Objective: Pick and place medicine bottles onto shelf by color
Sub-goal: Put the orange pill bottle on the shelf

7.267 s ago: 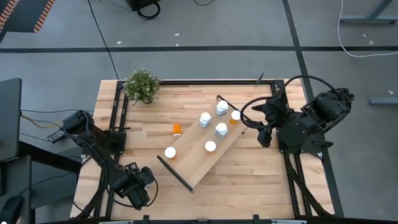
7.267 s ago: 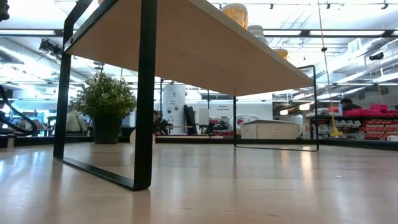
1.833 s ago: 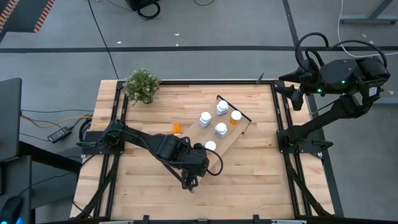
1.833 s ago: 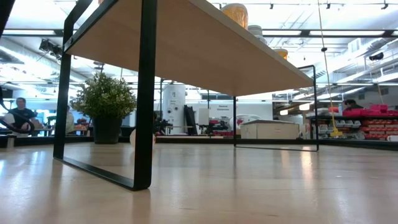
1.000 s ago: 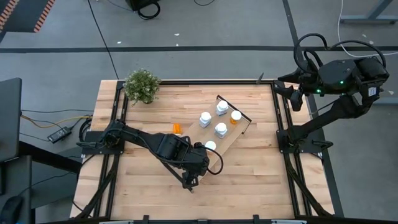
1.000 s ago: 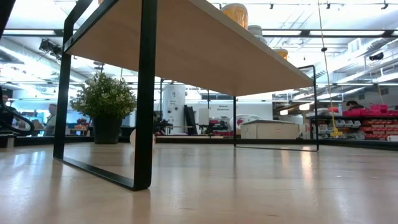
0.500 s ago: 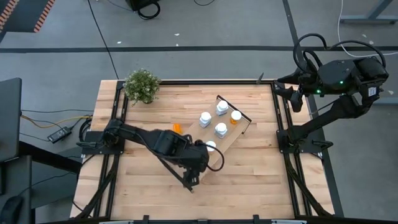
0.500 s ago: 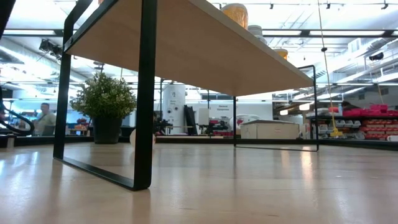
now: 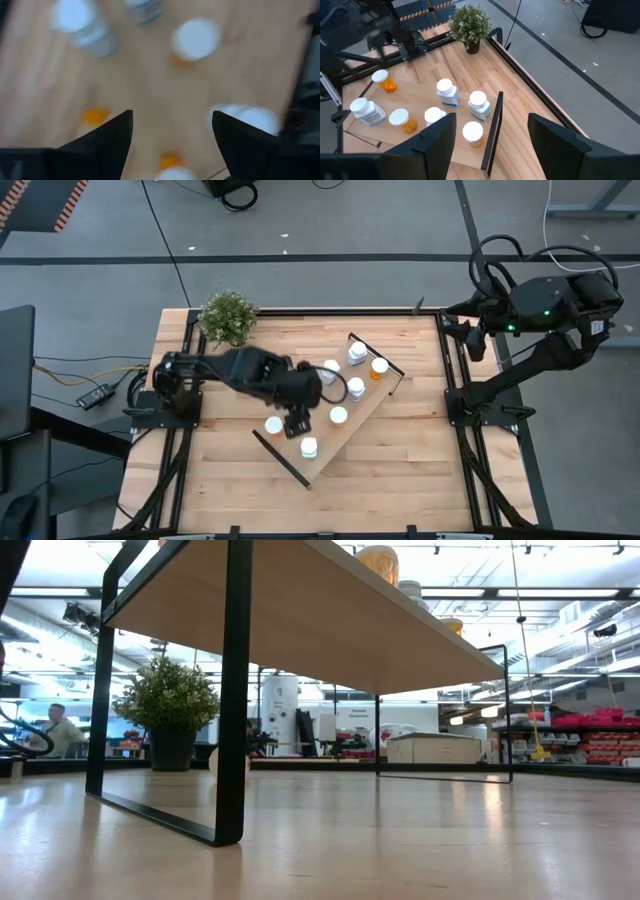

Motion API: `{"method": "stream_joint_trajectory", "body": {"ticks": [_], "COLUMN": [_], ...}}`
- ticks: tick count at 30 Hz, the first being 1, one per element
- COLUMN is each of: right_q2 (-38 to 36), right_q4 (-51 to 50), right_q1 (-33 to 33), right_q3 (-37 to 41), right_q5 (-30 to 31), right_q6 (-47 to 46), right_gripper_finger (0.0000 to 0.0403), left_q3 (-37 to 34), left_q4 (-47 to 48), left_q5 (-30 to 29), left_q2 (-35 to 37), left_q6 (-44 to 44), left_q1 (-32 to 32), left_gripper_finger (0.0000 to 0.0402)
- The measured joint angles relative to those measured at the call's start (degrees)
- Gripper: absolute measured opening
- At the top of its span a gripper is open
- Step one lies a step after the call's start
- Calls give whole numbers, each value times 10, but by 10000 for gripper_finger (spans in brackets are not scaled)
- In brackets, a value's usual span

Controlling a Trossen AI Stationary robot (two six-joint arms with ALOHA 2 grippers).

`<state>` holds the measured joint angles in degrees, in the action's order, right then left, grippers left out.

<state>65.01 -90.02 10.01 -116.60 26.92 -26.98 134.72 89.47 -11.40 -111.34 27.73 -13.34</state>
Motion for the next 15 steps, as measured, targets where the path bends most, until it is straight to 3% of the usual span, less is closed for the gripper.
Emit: {"method": "stream_joint_trajectory", "body": {"ticks": [7, 11, 15], "right_q2": [17, 32, 42], "right_q4": [0, 0, 0], "right_q1": [0, 0, 0], "right_q3": [0, 0, 0], "right_q5": [0, 0, 0], "right_q6": [2, 0, -5], "right_gripper_finger": [253, 253, 253], "left_q3": [-1, -21, -38], "left_q4": [4, 3, 5], "left_q5": [-41, -41, -23], "left_q2": [37, 52, 72], "left_q6": [-196, -342, -411], "left_q1": [83, 142, 211], "left_gripper_finger": [255, 236, 223]}}
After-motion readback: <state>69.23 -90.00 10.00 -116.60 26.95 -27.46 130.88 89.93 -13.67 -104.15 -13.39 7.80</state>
